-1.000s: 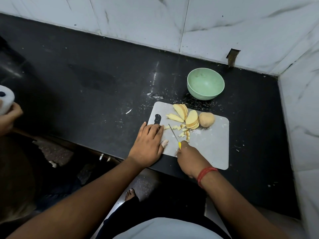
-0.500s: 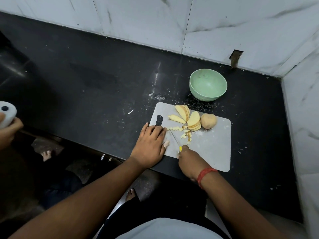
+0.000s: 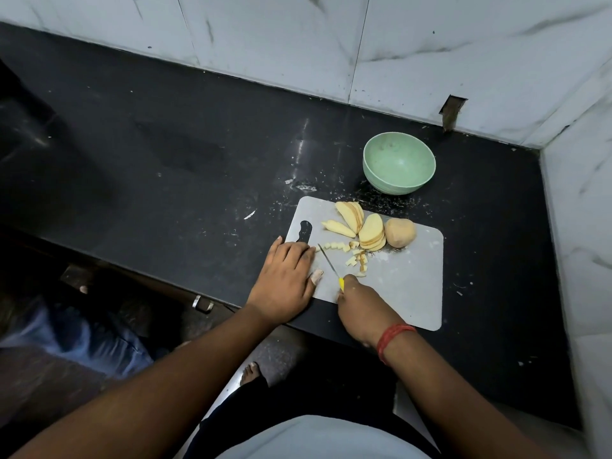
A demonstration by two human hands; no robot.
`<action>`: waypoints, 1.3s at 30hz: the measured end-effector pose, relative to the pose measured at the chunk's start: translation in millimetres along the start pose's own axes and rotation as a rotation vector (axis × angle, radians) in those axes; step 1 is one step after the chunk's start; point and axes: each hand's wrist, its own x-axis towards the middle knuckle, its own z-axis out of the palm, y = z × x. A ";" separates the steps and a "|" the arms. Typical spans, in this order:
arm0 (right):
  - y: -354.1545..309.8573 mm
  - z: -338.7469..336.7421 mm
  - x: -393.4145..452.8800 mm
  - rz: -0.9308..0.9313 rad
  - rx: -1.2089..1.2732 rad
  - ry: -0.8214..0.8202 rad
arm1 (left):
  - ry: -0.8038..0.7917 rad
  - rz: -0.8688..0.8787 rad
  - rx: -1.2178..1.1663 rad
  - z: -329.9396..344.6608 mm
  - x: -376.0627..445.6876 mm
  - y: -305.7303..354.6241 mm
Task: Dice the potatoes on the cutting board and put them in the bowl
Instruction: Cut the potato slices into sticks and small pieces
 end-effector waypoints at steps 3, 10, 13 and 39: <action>-2.0 0.4 1.4 0.019 -0.009 -0.024 | -0.020 0.000 -0.001 0.5 -0.6 0.0; -6.5 -1.2 9.1 0.071 -0.040 -0.069 | -0.028 0.003 -0.017 0.4 0.7 -0.4; -7.2 -2.6 11.7 0.071 -0.045 -0.081 | -0.027 0.002 -0.011 0.4 0.5 0.3; 44.9 -38.1 -11.0 0.088 0.212 0.060 | -0.187 0.097 0.008 1.0 52.8 11.8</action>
